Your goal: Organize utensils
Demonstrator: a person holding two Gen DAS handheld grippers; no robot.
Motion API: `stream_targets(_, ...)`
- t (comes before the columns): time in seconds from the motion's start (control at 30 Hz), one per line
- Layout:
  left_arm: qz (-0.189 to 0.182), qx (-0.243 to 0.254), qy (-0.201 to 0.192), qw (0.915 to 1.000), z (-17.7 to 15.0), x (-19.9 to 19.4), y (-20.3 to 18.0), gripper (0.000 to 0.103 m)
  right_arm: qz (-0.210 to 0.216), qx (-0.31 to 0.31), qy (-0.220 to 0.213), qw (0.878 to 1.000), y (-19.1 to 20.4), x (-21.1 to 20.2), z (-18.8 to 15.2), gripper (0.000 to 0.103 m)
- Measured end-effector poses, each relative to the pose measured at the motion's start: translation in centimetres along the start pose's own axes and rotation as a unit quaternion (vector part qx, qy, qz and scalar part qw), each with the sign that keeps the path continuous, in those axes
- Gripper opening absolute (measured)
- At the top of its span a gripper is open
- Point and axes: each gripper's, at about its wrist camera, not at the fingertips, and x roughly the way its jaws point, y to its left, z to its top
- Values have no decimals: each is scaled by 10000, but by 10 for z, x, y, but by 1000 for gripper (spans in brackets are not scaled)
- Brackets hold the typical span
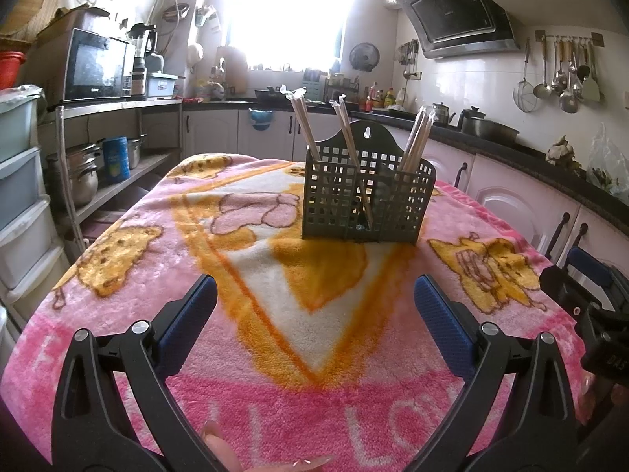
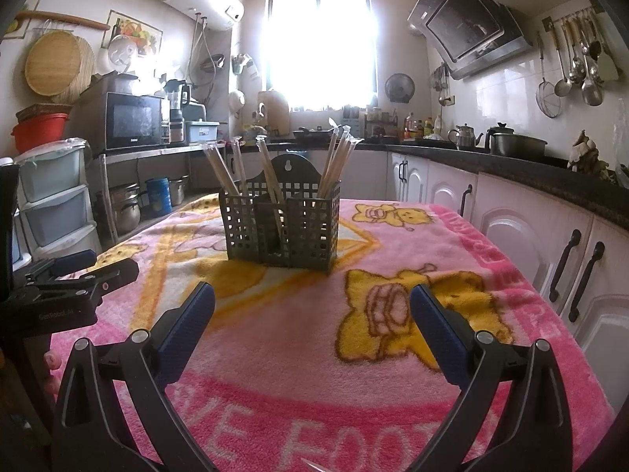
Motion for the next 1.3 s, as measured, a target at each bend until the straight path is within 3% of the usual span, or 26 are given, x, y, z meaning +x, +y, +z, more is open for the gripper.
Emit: stream_targets(1.3, -68, -44, 44, 10000, -3, 3, 2, 92, 5, 36, 51, 10000, -5, 3, -3, 97)
